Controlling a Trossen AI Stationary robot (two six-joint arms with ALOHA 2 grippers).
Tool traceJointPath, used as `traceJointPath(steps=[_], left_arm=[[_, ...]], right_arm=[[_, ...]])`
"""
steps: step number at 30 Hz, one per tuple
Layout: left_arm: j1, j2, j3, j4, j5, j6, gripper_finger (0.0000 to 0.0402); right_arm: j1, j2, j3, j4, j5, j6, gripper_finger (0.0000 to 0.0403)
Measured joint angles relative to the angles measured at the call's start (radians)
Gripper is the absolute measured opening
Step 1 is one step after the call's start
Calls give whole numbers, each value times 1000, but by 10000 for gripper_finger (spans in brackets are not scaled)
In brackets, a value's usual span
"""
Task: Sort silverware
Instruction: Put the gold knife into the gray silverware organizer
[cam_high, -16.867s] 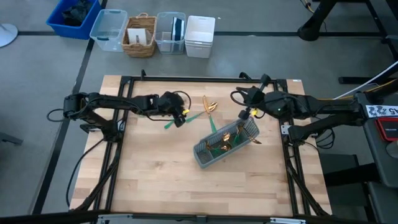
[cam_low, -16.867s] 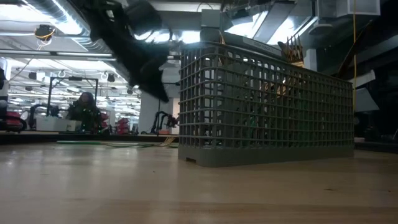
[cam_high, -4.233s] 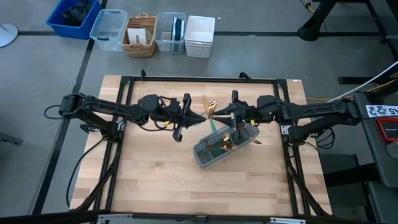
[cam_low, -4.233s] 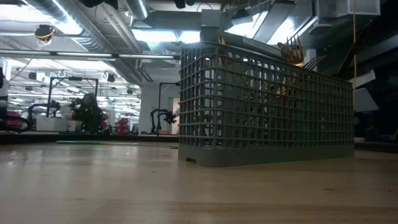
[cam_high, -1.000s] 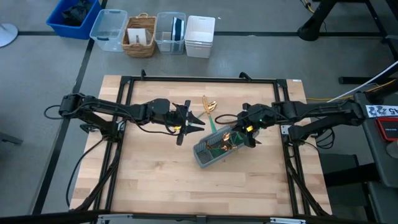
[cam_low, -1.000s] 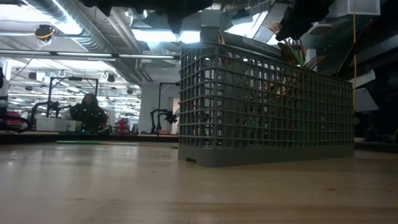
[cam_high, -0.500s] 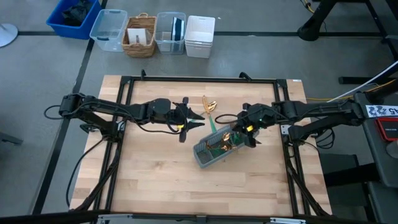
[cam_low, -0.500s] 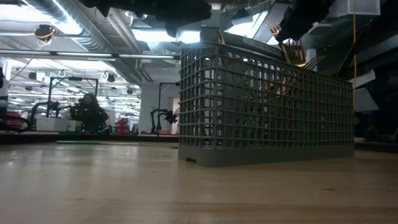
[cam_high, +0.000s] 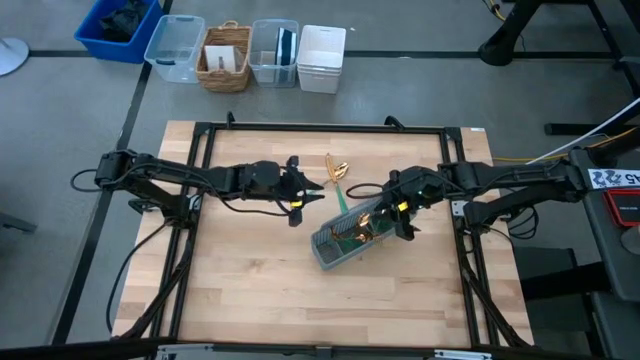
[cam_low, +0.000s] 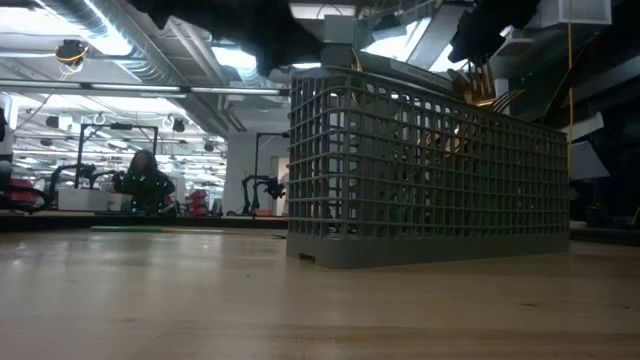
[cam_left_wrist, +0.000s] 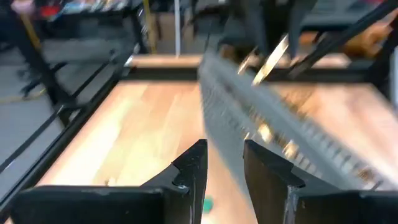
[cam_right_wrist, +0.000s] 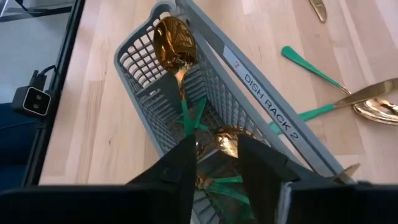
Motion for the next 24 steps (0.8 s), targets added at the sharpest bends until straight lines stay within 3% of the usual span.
traceJointPath(steps=[9, 18, 21, 24], left_arm=[[82, 0, 0, -226, -48, -8, 96], [278, 0, 0, -452, -47, 38, 96], [342, 3, -1, -448, -11, 136, 96], [392, 16, -6, -420, 99, 219, 96]], right_arm=[[0, 3, 105, -97, -1, 3, 124], [0, 2, 209, -120, 0, -4, 124], [0, 2, 212, -118, 36, -31, 124], [0, 2, 212, -110, 97, -57, 124]])
